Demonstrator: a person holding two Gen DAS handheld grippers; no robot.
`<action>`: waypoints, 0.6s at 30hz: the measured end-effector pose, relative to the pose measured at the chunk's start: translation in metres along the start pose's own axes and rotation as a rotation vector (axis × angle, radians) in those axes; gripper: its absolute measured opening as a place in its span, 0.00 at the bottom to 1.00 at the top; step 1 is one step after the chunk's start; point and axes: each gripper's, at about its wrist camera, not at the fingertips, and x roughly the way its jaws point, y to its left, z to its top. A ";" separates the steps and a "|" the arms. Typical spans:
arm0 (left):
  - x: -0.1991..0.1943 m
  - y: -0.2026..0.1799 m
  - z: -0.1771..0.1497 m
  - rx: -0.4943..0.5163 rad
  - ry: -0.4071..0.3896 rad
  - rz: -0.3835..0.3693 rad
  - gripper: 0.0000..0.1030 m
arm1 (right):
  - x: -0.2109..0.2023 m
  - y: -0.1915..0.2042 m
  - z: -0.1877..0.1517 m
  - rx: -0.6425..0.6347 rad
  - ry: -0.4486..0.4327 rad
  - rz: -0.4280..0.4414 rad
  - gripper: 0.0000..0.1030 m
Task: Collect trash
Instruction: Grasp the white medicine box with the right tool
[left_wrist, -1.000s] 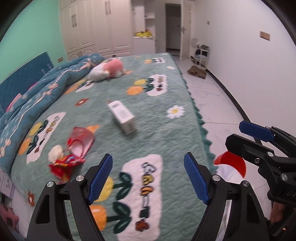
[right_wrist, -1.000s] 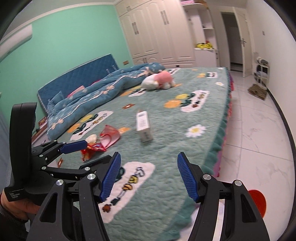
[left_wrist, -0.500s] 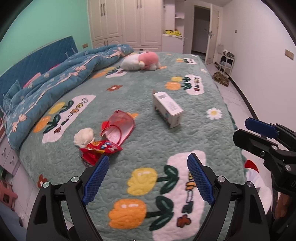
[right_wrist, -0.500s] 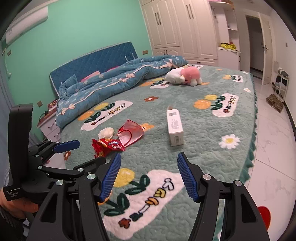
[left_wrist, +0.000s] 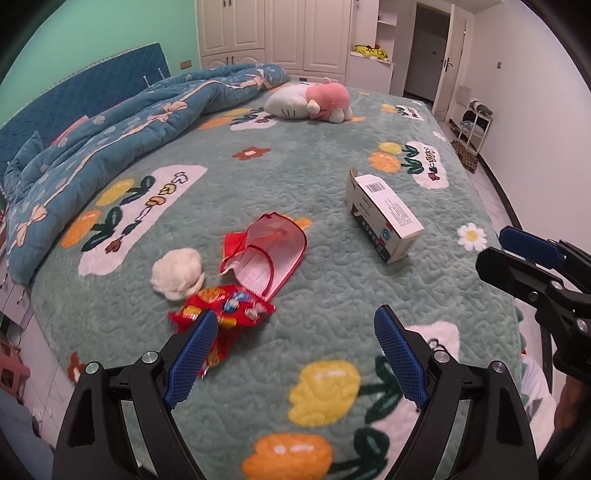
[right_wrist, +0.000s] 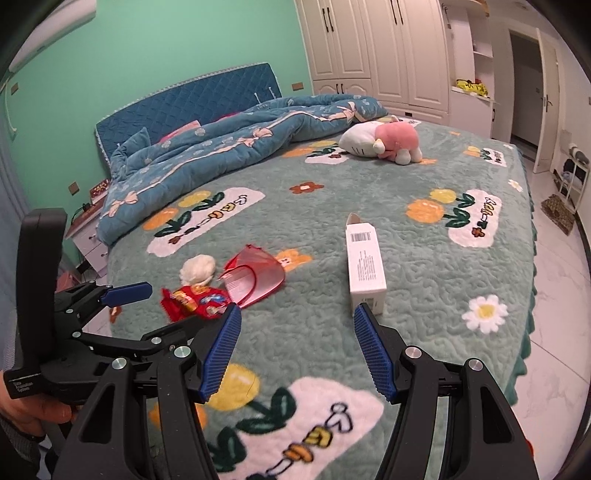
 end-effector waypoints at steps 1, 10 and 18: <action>0.004 0.000 0.003 0.002 0.001 -0.003 0.84 | 0.005 -0.002 0.002 0.000 0.004 -0.002 0.62; 0.046 0.002 0.028 0.000 0.033 -0.022 0.84 | 0.074 -0.035 0.025 -0.005 0.062 -0.051 0.62; 0.070 0.008 0.041 -0.006 0.050 -0.021 0.84 | 0.119 -0.056 0.031 -0.009 0.109 -0.071 0.62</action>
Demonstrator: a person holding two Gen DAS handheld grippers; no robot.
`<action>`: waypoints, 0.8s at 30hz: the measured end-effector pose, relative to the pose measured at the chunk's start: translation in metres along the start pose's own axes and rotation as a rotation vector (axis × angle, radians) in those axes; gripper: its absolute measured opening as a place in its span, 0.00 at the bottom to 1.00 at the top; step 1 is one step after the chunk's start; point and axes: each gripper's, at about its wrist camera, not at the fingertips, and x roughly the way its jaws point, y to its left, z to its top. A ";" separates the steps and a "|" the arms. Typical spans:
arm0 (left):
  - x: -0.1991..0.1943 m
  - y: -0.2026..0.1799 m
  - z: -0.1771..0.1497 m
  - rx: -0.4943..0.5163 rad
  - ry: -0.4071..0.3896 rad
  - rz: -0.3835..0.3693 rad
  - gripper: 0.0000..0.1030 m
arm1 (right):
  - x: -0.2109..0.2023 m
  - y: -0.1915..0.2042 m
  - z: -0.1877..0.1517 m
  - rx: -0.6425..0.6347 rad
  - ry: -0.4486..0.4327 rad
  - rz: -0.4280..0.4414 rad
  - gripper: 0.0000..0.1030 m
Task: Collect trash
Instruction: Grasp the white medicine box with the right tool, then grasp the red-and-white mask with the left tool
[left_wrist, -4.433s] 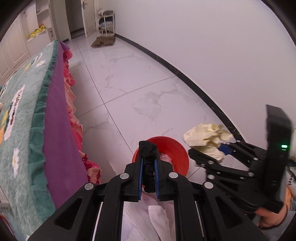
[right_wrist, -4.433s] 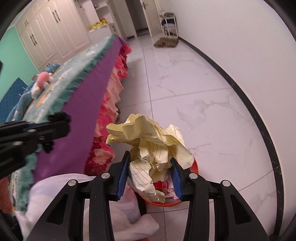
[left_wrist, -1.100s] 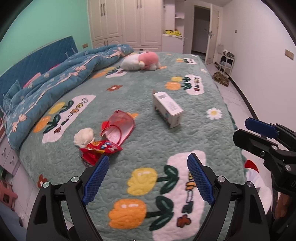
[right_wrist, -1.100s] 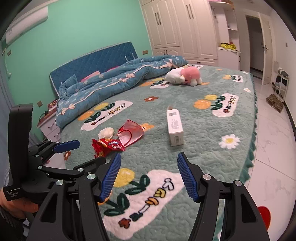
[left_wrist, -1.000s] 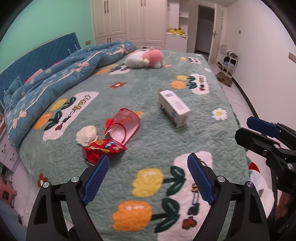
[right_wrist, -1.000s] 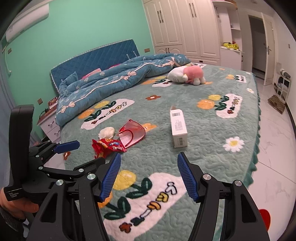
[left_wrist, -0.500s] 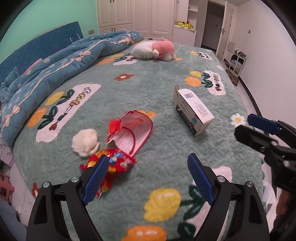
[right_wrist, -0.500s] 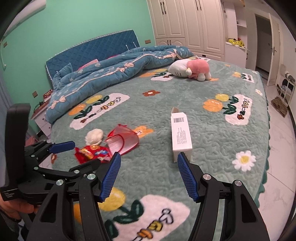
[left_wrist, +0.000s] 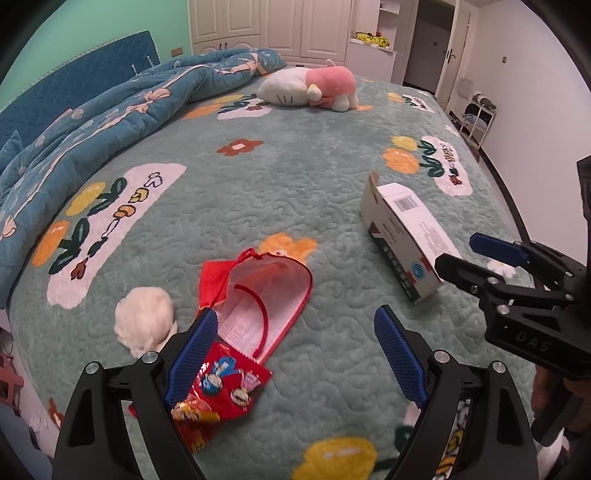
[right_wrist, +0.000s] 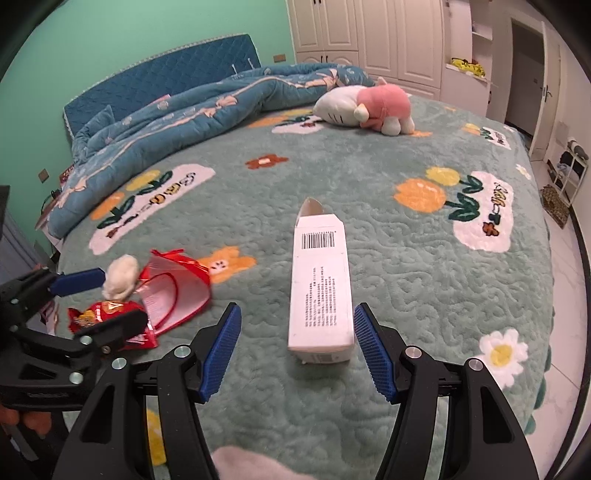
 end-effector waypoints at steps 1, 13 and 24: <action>0.002 0.001 0.001 0.000 0.002 -0.001 0.84 | 0.005 -0.001 0.001 -0.003 0.003 -0.003 0.62; 0.023 0.010 0.008 -0.009 0.032 0.005 0.84 | 0.045 -0.008 0.002 -0.022 0.052 -0.019 0.44; 0.042 0.020 0.017 -0.002 0.054 0.024 0.84 | 0.019 -0.003 0.010 0.020 -0.029 0.069 0.42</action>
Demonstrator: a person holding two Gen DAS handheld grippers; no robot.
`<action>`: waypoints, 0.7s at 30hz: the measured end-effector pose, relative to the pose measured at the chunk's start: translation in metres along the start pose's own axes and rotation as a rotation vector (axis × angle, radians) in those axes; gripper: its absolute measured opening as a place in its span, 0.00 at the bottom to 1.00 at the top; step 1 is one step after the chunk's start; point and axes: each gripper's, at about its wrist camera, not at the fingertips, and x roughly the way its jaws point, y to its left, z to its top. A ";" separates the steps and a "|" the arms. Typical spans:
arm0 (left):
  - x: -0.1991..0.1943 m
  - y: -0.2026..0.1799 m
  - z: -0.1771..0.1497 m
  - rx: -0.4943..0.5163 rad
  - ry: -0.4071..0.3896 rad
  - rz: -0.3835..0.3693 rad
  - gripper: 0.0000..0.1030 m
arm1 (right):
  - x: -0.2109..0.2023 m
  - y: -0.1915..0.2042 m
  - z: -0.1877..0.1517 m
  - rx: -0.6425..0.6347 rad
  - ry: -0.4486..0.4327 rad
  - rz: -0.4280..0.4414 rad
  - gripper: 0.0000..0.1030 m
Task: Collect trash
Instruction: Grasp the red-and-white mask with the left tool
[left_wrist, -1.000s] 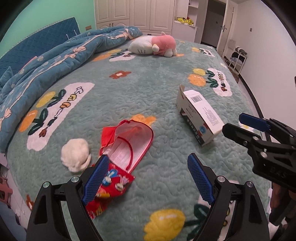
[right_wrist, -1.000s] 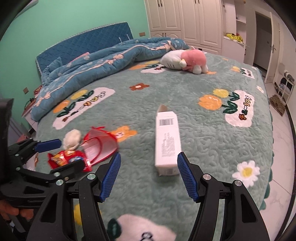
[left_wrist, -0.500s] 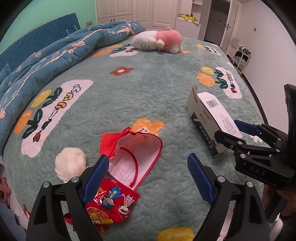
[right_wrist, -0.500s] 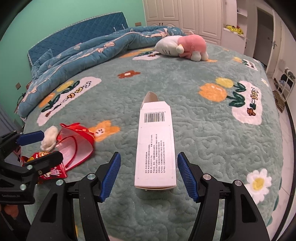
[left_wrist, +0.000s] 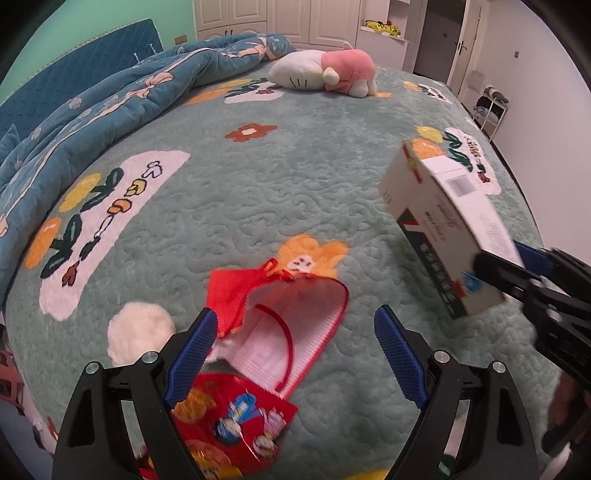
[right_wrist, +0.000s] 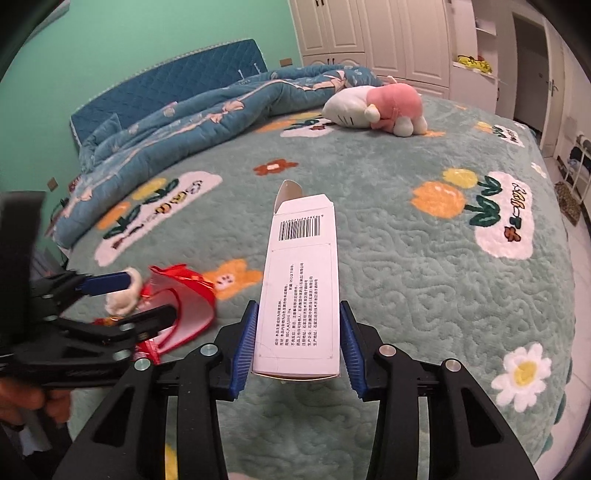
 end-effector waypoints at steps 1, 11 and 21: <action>0.005 0.001 0.002 0.002 0.007 0.010 0.84 | -0.002 0.001 0.000 0.003 -0.007 0.003 0.42; 0.055 0.009 0.007 -0.024 0.108 -0.002 0.84 | -0.004 0.007 0.002 0.014 -0.016 0.029 0.42; 0.063 0.002 0.006 -0.003 0.133 0.007 0.46 | -0.006 0.005 0.001 0.029 -0.029 0.036 0.42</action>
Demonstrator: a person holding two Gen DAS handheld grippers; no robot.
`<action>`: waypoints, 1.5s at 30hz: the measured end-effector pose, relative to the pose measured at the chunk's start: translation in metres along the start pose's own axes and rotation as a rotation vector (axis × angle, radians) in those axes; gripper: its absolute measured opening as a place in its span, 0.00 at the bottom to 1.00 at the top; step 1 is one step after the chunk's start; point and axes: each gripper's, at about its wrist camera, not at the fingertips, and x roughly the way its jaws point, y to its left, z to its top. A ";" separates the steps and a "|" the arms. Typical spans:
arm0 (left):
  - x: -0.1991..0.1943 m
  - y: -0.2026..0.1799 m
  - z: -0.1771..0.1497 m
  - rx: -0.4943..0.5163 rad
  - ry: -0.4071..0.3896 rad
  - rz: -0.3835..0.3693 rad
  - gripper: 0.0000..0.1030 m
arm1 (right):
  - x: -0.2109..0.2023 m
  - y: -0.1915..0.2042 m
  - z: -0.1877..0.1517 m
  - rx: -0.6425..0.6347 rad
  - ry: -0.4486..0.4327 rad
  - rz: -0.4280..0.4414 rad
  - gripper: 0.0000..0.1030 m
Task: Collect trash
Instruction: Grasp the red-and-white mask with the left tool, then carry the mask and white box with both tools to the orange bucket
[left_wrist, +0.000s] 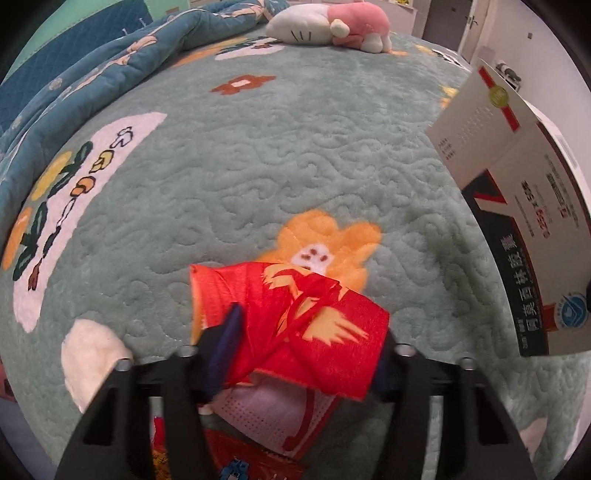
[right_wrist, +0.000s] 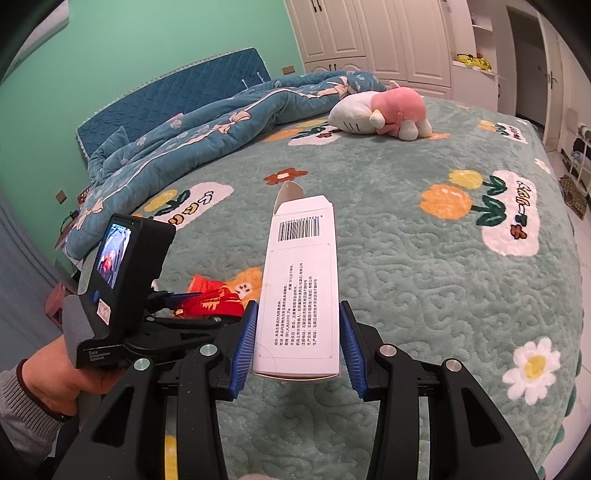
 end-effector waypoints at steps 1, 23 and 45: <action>0.000 0.001 0.000 -0.008 0.004 -0.008 0.39 | 0.000 0.000 0.000 0.001 0.001 -0.001 0.42; -0.056 -0.008 0.013 -0.024 -0.137 -0.082 0.06 | -0.027 0.004 0.006 0.003 -0.057 -0.008 0.42; -0.191 -0.096 -0.051 0.110 -0.288 -0.175 0.06 | -0.199 0.015 -0.057 0.046 -0.189 -0.064 0.42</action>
